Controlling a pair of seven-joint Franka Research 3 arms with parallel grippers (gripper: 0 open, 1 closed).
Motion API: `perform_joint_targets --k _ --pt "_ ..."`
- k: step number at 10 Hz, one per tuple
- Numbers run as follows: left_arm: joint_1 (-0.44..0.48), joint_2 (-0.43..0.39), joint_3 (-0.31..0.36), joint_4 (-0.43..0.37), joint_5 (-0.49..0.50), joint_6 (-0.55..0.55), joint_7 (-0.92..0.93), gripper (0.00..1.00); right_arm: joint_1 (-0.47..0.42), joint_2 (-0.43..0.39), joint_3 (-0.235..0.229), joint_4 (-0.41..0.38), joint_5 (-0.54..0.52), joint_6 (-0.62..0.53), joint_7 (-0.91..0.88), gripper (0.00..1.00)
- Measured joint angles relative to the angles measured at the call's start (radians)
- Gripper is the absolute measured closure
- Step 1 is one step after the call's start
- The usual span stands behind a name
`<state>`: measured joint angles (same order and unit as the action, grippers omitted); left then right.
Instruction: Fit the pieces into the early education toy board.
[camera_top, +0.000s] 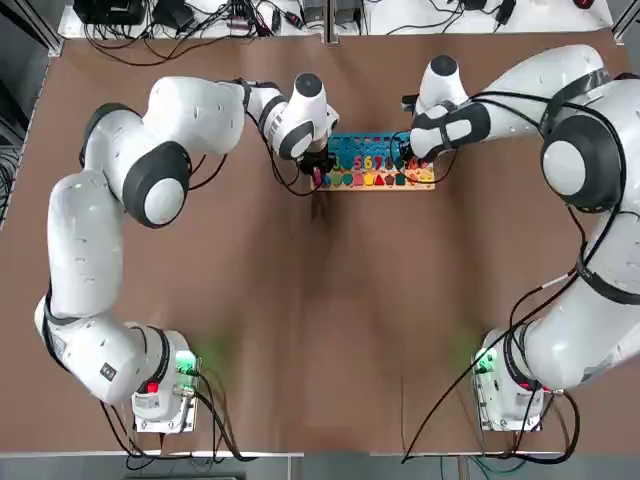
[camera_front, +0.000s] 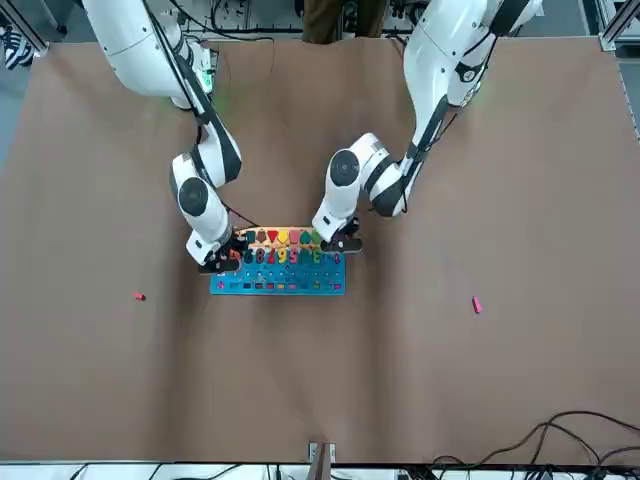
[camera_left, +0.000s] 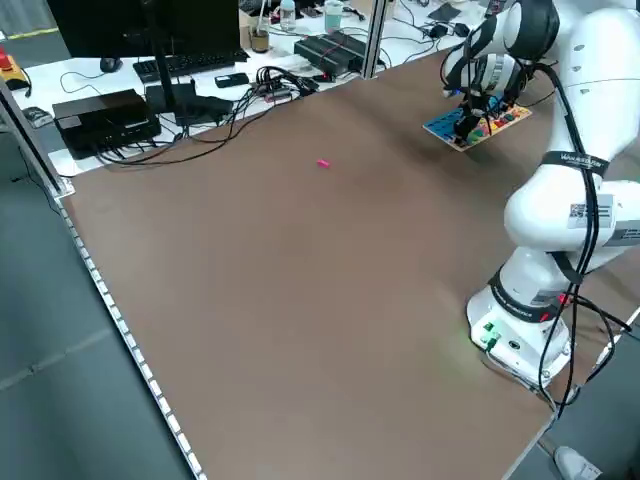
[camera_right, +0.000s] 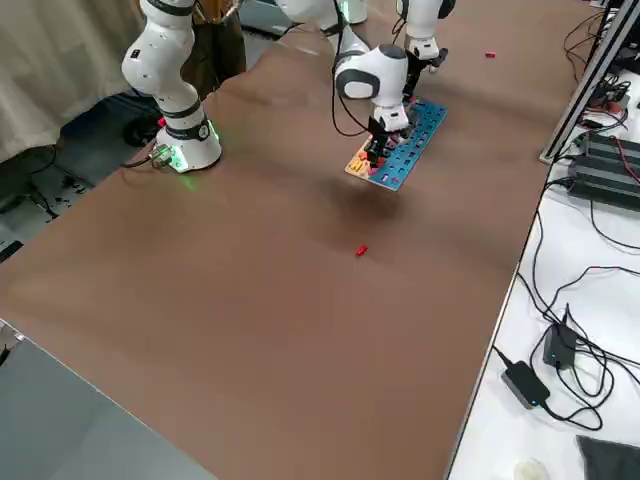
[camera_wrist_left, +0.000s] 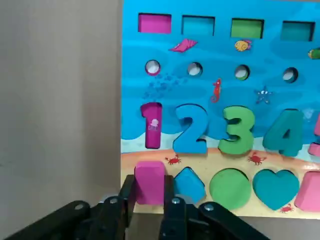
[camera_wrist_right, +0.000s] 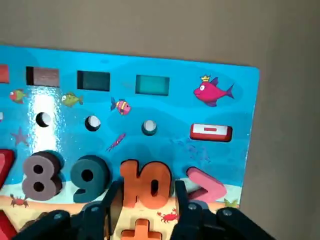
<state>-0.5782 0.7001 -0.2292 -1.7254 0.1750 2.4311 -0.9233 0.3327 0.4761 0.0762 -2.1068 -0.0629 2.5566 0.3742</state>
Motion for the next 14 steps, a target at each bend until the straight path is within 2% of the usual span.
perform_joint_targets --k 4,7,9,12,14 --pt "0.0 0.0 0.0 0.0 0.0 -0.002 0.0 0.74 0.0 -0.016 -0.001 0.009 0.0 -0.004 0.005 0.49" --pt "0.0 -0.001 0.0 0.0 0.0 -0.004 0.0 0.74 -0.02 -0.059 -0.014 0.046 0.0 -0.103 0.006 0.48" --pt "0.001 -0.001 0.0 0.0 0.0 -0.008 0.0 0.74 -0.068 -0.082 -0.018 0.055 0.0 -0.121 0.0 0.38" --pt "0.001 -0.001 0.0 0.0 0.0 -0.01 -0.001 0.74 -0.161 -0.086 -0.019 0.055 0.0 -0.125 -0.007 0.01" --pt "0.001 0.0 0.0 0.001 0.0 -0.01 -0.001 0.74 -0.257 -0.086 -0.014 0.055 0.0 -0.127 -0.062 0.01"
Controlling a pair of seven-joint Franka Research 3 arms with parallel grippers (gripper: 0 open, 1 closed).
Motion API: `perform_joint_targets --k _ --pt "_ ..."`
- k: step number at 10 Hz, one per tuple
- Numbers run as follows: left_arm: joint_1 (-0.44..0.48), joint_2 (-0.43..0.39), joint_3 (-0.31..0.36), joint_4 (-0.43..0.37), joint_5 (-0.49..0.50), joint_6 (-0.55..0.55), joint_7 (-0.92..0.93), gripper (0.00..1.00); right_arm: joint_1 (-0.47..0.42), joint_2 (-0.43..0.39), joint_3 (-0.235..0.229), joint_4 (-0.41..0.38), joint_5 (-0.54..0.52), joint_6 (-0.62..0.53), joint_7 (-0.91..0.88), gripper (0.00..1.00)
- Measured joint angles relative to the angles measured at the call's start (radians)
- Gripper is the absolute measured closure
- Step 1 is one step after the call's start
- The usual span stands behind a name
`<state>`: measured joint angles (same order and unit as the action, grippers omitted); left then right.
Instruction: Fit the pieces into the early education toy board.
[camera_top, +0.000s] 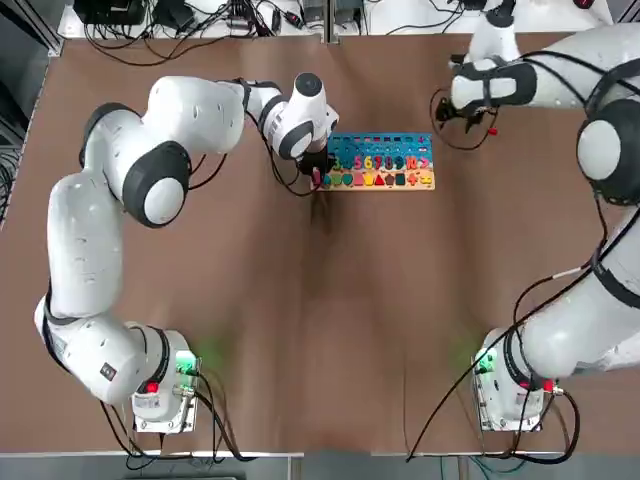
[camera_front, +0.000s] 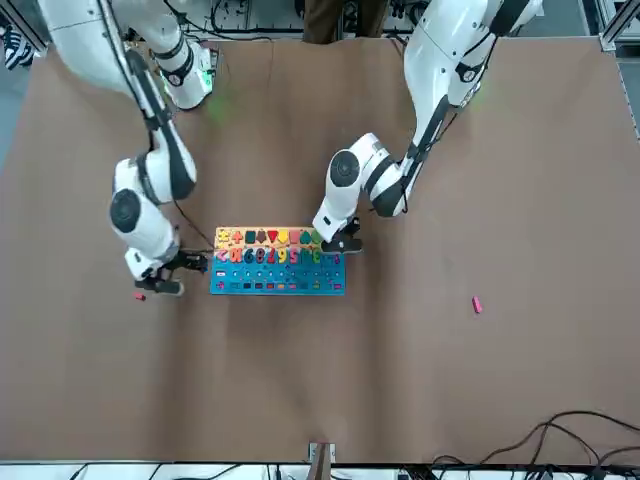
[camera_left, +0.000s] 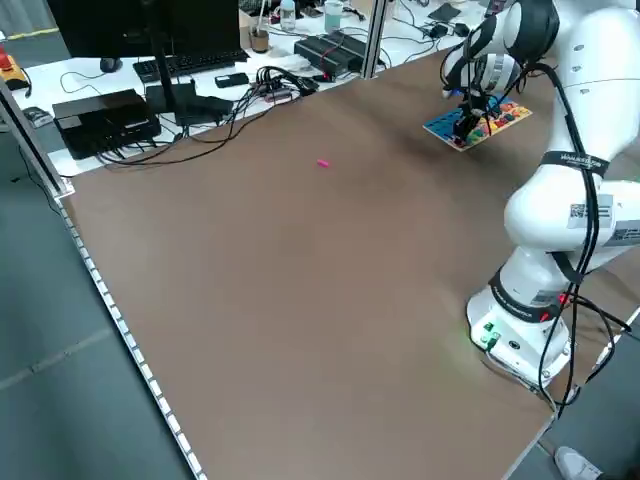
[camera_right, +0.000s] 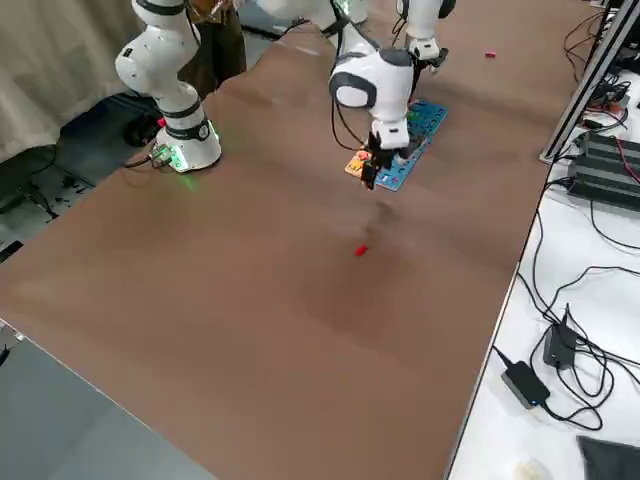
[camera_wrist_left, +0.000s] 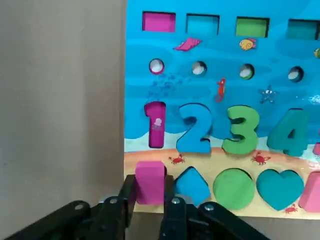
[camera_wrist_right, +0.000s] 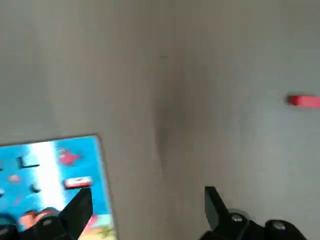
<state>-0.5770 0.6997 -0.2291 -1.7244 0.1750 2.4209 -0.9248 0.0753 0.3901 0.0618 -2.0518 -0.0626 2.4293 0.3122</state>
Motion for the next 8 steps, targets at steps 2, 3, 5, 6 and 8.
perform_joint_targets --k 2,3,5,6,8 --pt "0.0 0.0 0.0 0.0 0.0 0.0 0.0 0.74 -0.062 0.0 0.004 0.011 0.0 0.0 -0.027 0.01" --pt "-0.001 0.0 0.0 0.0 0.0 -0.002 -0.001 0.74 -0.08 0.0 0.005 0.024 0.0 0.001 -0.028 0.01" --pt "-0.001 0.0 -0.001 0.001 0.0 -0.008 -0.001 0.74 -0.11 0.002 0.006 0.053 0.001 0.001 -0.028 0.01" --pt "-0.001 0.0 -0.003 0.001 0.0 -0.015 -0.001 0.74 -0.122 0.011 0.006 0.065 0.001 0.0 -0.028 0.03" --pt "-0.002 0.0 -0.004 0.002 0.0 -0.02 -0.001 0.74 -0.144 0.048 0.006 0.085 0.001 0.0 -0.033 0.1"
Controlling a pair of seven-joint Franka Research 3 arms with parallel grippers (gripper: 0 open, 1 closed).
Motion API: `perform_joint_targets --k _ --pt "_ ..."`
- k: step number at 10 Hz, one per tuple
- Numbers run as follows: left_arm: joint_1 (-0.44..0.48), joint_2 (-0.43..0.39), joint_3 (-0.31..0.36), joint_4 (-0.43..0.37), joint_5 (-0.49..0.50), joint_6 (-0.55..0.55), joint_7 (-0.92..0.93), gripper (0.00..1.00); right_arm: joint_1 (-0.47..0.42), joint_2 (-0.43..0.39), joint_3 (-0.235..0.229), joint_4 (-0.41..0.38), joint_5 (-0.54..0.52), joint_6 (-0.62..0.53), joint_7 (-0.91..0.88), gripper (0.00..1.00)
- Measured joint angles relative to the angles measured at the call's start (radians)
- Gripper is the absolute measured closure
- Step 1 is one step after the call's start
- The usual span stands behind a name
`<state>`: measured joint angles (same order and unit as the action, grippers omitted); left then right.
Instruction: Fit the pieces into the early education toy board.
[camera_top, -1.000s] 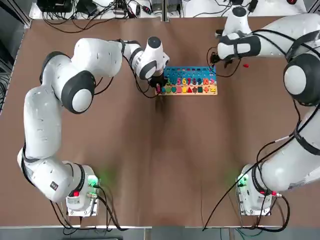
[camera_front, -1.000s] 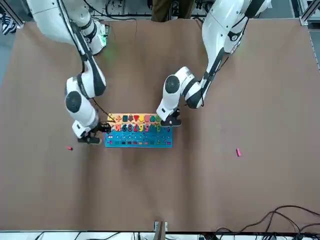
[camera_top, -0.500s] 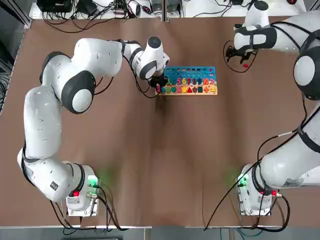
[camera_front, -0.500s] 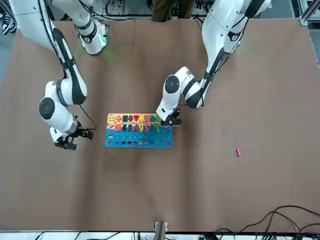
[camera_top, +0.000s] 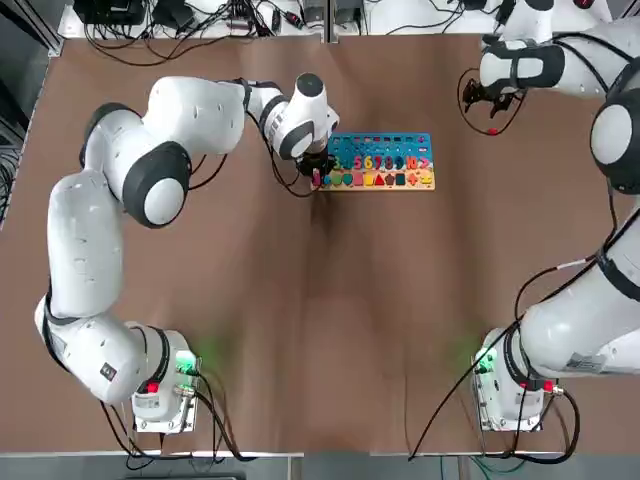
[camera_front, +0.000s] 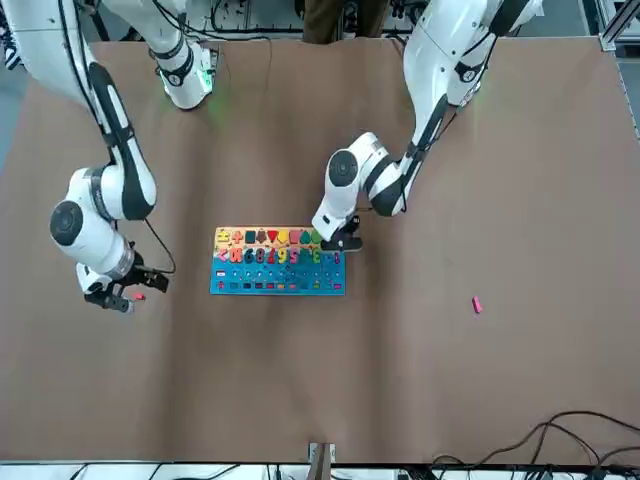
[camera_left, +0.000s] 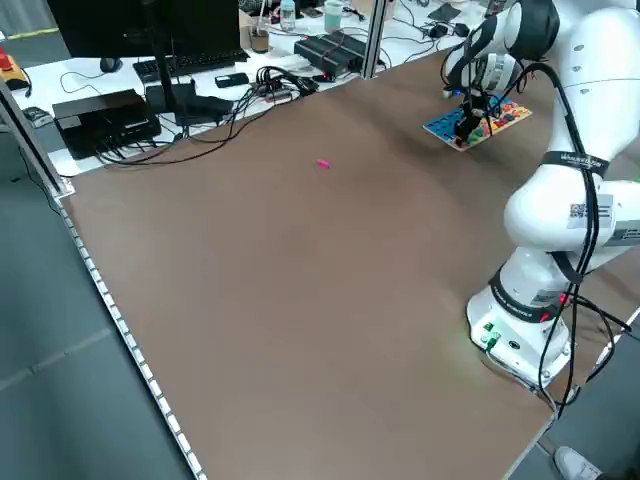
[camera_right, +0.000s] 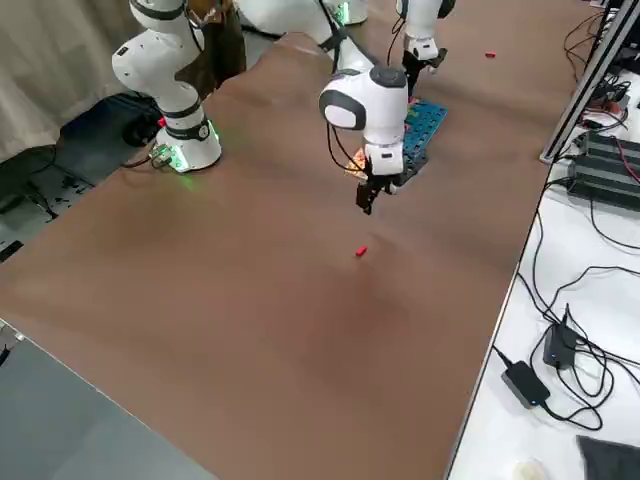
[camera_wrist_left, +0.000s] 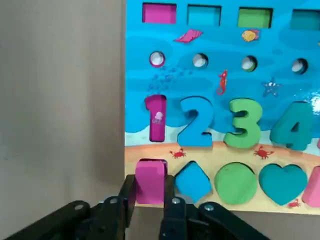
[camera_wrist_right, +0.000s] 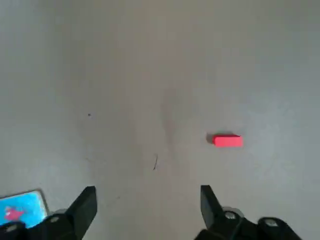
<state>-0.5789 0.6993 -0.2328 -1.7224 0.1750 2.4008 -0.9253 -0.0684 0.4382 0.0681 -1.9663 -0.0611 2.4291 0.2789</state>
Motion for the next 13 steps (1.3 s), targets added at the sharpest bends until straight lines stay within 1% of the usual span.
perform_joint_targets --k 1,2,3,6,9,13 --pt "0.0 0.0 0.0 0.0 0.0 0.0 0.0 0.74 -0.01 0.02 0.0 0.005 0.0 -0.001 -0.026 0.13" --pt "0.0 0.0 0.0 0.0 0.0 0.0 0.0 0.74 -0.026 0.039 0.0 0.008 0.0 -0.001 -0.058 0.23" --pt "0.0 0.0 0.0 0.0 0.0 0.0 0.0 0.74 -0.044 0.052 0.0 0.013 0.0 0.0 -0.087 0.25" --pt "0.0 0.0 0.0 0.001 0.0 -0.001 0.0 0.74 -0.08 0.069 0.0 0.035 0.001 -0.001 -0.12 0.25" --pt "-0.001 0.0 -0.001 0.001 0.0 -0.001 0.0 0.74 -0.136 0.091 0.0 0.037 0.001 -0.007 -0.208 0.24" --pt "-0.001 0.002 -0.001 0.007 0.0 -0.001 0.001 0.74 -0.143 0.135 0.013 0.057 0.014 -0.005 -0.218 0.25"
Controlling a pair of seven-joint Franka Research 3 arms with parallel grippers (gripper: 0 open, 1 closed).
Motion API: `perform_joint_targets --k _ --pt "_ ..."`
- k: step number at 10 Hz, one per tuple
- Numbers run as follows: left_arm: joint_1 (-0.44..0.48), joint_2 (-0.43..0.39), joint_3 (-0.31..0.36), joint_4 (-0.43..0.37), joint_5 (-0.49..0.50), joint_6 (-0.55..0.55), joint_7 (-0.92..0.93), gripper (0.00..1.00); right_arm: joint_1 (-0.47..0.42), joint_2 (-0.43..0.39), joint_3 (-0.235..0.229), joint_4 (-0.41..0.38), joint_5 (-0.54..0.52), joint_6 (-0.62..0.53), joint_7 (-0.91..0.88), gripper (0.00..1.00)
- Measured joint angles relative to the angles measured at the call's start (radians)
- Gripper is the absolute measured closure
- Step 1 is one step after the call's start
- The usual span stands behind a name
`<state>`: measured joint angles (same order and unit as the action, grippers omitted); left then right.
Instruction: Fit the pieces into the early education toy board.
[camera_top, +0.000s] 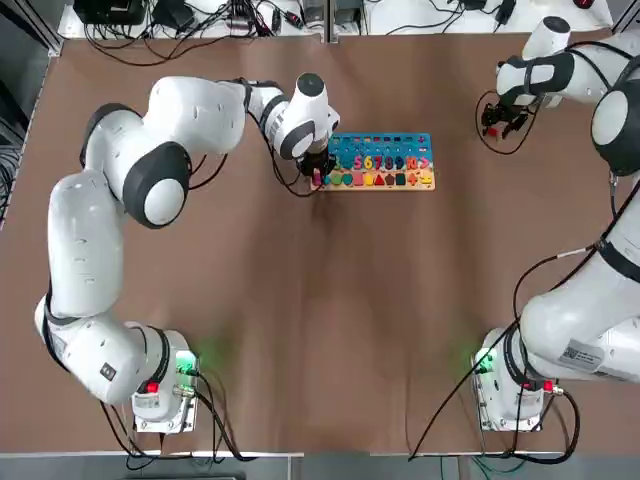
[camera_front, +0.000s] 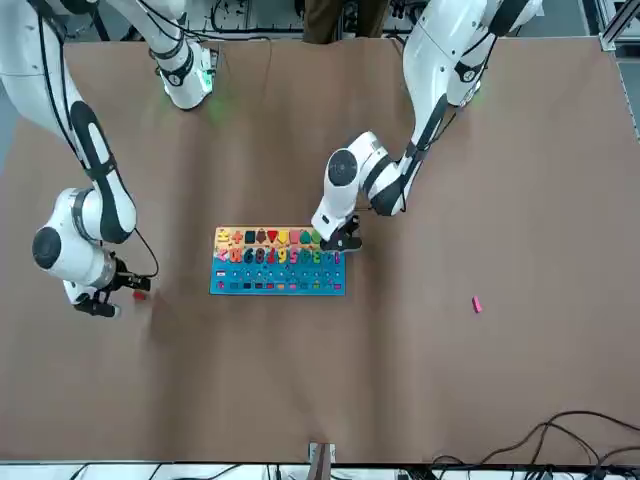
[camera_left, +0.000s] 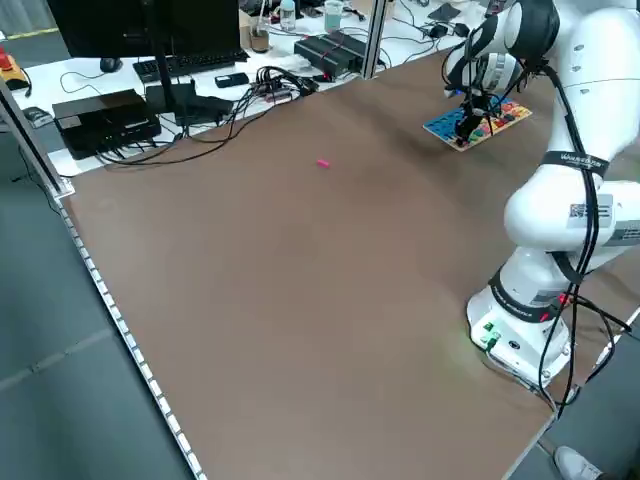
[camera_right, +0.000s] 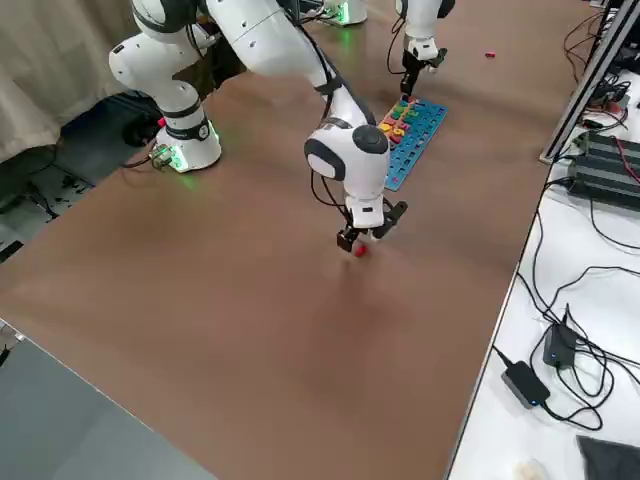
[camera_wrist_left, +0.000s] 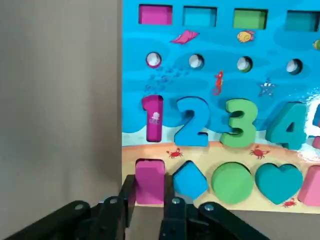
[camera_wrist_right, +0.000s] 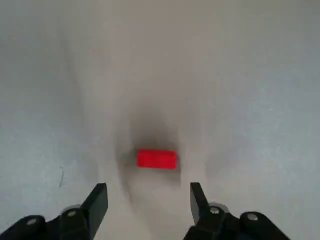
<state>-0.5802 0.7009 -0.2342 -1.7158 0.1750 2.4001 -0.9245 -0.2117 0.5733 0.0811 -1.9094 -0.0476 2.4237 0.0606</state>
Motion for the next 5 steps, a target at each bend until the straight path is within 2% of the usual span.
perform_joint_targets --k 3,5 --pt "0.0 0.002 0.0 0.002 0.0 -0.004 0.0 0.74 0.0 0.005 0.001 0.032 0.008 -0.003 0.0 0.33" --pt "0.0 0.002 0.001 0.002 0.0 -0.007 0.0 0.74 -0.002 0.017 0.0 0.059 0.008 -0.016 0.0 0.33"
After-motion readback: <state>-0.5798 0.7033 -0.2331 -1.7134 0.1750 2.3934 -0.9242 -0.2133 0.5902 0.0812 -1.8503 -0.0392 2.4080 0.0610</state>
